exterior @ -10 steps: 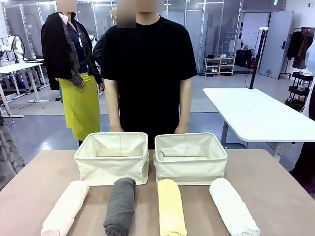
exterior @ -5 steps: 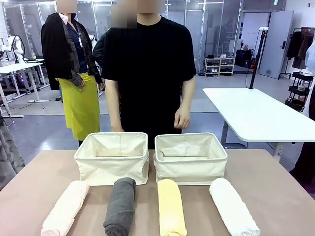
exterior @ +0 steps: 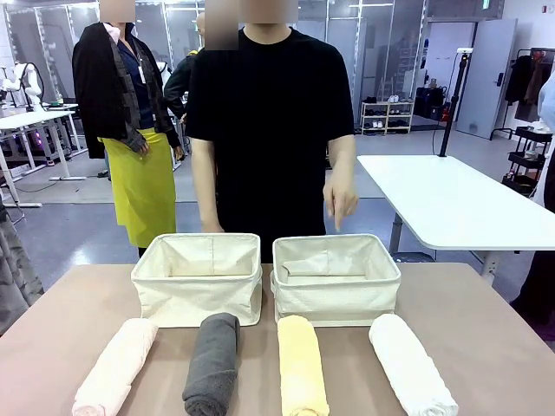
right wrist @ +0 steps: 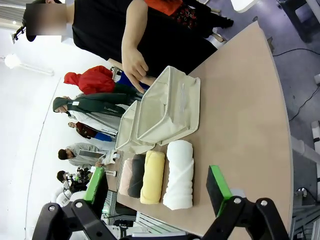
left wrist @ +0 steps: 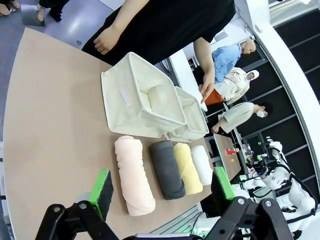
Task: Divide the towels into two baskets.
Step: Pick up one hotel-folded towel and place it in the Fabric basket indicated by the person.
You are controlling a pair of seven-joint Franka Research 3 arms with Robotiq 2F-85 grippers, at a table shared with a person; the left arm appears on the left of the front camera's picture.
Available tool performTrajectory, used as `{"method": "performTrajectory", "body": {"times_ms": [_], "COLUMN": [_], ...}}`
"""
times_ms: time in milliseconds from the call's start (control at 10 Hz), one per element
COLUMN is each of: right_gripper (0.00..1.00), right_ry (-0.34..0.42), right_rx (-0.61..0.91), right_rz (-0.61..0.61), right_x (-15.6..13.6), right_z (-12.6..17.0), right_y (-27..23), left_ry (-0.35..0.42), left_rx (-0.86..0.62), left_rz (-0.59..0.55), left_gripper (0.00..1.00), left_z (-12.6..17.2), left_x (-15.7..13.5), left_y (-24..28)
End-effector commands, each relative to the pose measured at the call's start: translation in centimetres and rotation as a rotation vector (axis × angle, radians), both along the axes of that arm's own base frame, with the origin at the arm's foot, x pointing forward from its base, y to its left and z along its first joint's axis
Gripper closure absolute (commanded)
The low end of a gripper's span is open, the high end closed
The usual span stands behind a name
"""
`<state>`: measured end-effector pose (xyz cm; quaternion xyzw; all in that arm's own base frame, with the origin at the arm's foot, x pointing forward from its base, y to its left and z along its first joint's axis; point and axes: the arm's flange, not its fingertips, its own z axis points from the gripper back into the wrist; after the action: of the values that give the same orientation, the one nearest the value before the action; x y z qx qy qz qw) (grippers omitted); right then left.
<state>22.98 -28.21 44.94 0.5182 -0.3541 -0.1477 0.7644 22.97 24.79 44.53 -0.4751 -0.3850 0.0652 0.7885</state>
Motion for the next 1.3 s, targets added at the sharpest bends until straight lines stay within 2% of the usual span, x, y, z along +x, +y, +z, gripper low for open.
{"method": "performTrajectory", "body": {"times_ms": [0,900,1200], "right_gripper": [0.0,0.0,0.0], "right_ry": [-0.013,0.0,0.042], "right_rx": [0.002,0.0,-0.19], "right_rz": [-0.002,0.0,0.188], "right_x": [-0.1,0.0,2.5], "right_z": [0.2,0.0,3.7], "right_y": [-0.1,0.0,6.0], "left_ry": [-0.014,-0.014,-0.014], "left_rx": [-0.011,-0.011,-0.011], "left_rz": [-0.003,-0.003,-0.003], "left_gripper": [0.0,0.0,0.0], "left_z": [0.1,0.1,0.1], "left_x": [-0.1,-0.1,-0.1], "left_y": [0.1,0.1,0.1]}}
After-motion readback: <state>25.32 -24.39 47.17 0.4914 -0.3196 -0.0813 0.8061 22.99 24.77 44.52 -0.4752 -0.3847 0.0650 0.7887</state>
